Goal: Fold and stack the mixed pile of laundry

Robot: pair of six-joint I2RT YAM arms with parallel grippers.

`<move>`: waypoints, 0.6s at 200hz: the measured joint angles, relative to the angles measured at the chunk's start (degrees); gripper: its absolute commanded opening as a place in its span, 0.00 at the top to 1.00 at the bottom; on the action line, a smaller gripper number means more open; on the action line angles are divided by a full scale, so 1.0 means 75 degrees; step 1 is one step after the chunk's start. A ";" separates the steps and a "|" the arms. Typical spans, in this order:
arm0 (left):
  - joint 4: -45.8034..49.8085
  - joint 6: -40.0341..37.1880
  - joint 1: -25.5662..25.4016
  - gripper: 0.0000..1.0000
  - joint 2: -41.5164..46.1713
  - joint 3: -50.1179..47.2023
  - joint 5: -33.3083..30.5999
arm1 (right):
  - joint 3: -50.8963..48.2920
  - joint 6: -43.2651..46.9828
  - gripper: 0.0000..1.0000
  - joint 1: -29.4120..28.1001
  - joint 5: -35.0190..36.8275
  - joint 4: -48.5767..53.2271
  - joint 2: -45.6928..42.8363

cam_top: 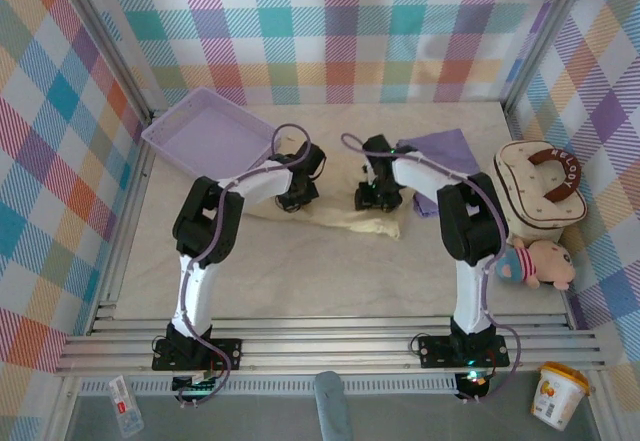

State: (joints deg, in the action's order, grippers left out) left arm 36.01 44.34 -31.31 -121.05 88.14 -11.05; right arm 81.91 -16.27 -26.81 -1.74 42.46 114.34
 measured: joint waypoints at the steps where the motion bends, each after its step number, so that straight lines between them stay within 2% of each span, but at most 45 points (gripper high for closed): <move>1: 0.0009 0.0000 0.0000 0.85 0.0032 -0.0044 -0.0009 | -0.0035 -0.0003 0.48 -0.0023 -0.0003 -0.0003 -0.0023; 22: 0.0195 -0.0096 -0.0003 0.80 0.0172 -0.0216 0.0003 | -0.1003 -0.0140 0.48 -0.0603 -0.0239 0.0087 -0.0702; 39: 0.0420 -0.0306 -0.0012 0.74 0.0058 0.0055 0.0149 | -0.1553 -0.0224 0.48 -0.0708 -0.0557 0.0207 -0.1174; 75: 0.1218 -0.0906 -0.0017 0.61 -0.1276 0.2305 0.0481 | -0.2294 -0.0399 0.42 -0.0592 -0.1186 0.0903 -0.2439; 86: 0.1367 -0.1055 -0.0017 0.51 -0.1737 0.3133 0.0618 | -0.2326 -0.0425 0.42 -0.0539 -0.1352 0.1139 -0.2812; 103: 0.1530 -0.1221 -0.0020 0.31 -0.2302 0.4240 0.0845 | -0.2209 -0.0484 0.42 -0.0323 -0.1521 0.1320 -0.3279; 120: 0.1807 -0.1384 -0.0017 0.24 -0.2433 0.4905 0.1043 | -0.1906 -0.0539 0.44 0.0178 -0.1617 0.1291 -0.3372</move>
State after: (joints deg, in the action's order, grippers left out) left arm 49.56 33.95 -31.44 -139.31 124.92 -3.22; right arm 67.61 -20.32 -25.47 -13.87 52.14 89.06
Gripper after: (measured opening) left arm 0.722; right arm 0.571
